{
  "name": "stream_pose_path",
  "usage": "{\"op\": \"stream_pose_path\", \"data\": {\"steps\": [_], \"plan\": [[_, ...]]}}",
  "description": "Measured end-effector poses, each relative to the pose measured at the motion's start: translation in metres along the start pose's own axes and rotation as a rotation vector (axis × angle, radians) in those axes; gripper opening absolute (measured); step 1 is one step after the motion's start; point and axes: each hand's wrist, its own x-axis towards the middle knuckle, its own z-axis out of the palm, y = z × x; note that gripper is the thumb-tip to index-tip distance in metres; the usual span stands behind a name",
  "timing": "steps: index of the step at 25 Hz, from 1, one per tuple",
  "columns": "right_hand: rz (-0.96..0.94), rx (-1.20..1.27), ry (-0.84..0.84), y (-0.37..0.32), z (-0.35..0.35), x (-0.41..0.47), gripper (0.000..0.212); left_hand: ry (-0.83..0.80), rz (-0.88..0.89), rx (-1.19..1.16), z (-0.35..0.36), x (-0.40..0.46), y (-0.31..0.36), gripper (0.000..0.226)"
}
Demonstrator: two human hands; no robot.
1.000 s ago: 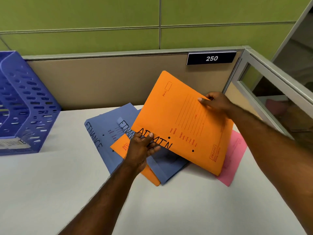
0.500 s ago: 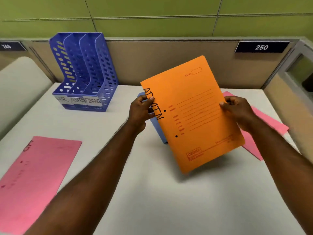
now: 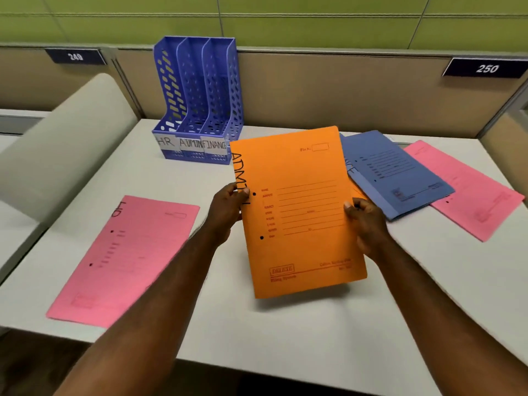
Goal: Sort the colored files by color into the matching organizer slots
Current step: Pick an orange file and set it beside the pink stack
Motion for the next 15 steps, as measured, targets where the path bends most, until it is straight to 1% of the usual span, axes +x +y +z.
{"op": "stream_pose_path", "data": {"steps": [2,4,7,11,15], "plan": [[0.045,0.026,0.01,0.021,0.022,-0.017,0.018,-0.049,-0.058,0.059,-0.025,-0.022,-0.023,0.035],[0.081,-0.001,0.05,0.041,0.043,-0.032,0.017,-0.09,-0.095,0.145,-0.044,-0.042,-0.046,0.045],[0.106,-0.078,0.081,0.064,0.072,-0.056,0.014,-0.053,-0.087,0.255,-0.068,-0.061,-0.073,0.054],[0.127,-0.189,0.047,0.084,0.096,-0.081,0.029,0.019,-0.116,0.323,-0.099,-0.067,-0.091,0.047],[0.147,-0.254,0.004,0.099,0.11,-0.097,0.027,0.036,-0.164,0.366,-0.122,-0.07,-0.103,0.04]]}}
